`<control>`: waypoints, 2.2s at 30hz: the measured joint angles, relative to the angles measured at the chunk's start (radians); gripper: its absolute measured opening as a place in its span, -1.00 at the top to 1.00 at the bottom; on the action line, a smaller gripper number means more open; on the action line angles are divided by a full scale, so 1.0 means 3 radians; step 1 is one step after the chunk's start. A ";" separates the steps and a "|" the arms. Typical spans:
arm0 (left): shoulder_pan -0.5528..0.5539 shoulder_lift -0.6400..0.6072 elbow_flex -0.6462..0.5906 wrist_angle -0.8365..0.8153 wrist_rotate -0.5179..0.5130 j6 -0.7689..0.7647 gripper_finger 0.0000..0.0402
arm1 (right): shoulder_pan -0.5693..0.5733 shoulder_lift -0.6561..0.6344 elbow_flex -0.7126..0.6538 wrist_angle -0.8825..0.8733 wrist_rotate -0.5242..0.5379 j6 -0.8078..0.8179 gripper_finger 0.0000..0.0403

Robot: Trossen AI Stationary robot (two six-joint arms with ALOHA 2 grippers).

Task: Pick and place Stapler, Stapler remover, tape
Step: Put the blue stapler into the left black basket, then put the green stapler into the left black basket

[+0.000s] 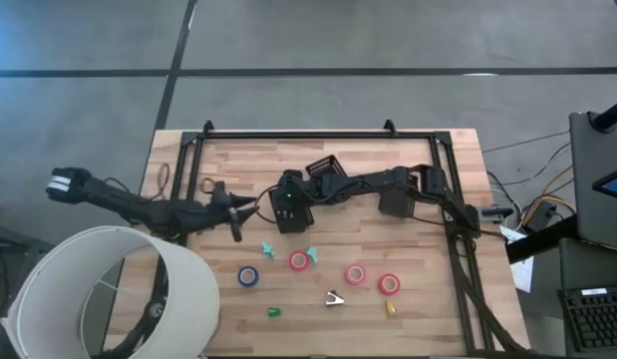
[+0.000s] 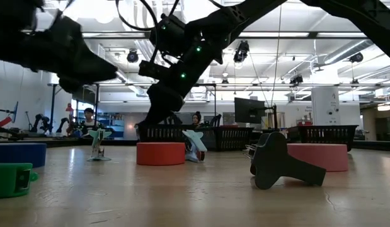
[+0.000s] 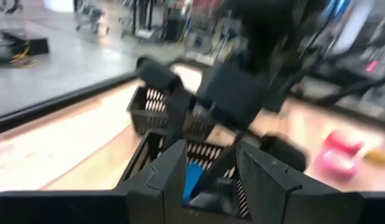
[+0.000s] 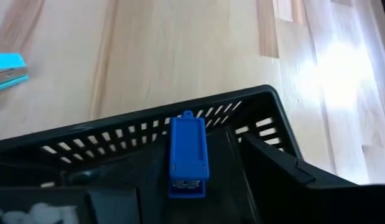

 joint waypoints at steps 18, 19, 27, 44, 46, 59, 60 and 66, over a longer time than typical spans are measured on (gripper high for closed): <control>0.0350 0.1577 0.0801 -0.0227 -0.0144 -0.0356 0.28 | 0.0004 -0.0001 0.0053 -0.0130 0.0028 0.0020 0.04; 0.0350 0.1572 0.0816 -0.0253 -0.0145 -0.0318 0.28 | 0.0004 -0.0001 0.0083 -0.0169 0.0028 0.0013 0.04; 0.0341 0.1229 0.0905 -0.0498 0.0924 -0.0159 0.28 | 0.0003 -0.0126 0.0338 -0.1018 0.0029 0.0475 0.04; -0.0517 0.1517 0.0918 0.0128 0.2023 -0.0111 0.28 | 0.0307 -0.1188 -0.0660 -0.0886 -0.0011 0.0871 0.04; -0.0640 0.1616 0.0943 0.0240 0.2023 -0.0068 0.28 | 0.0375 -0.1410 -0.0970 -0.0618 -0.0011 0.1019 0.04; -0.1200 0.2585 0.1391 0.0359 0.2122 0.0130 0.28 | 0.0817 -0.2449 -0.2448 0.0920 0.0002 0.1090 0.04; -0.1214 0.2650 0.1455 0.0358 0.2147 0.0139 0.28 | 0.0846 -0.2507 -0.2505 0.0979 0.0000 0.1040 0.04; -0.1252 0.2890 0.1698 0.0345 0.2232 0.0007 0.28 | 0.0934 -0.2739 -0.2687 0.0984 0.0008 0.0900 0.04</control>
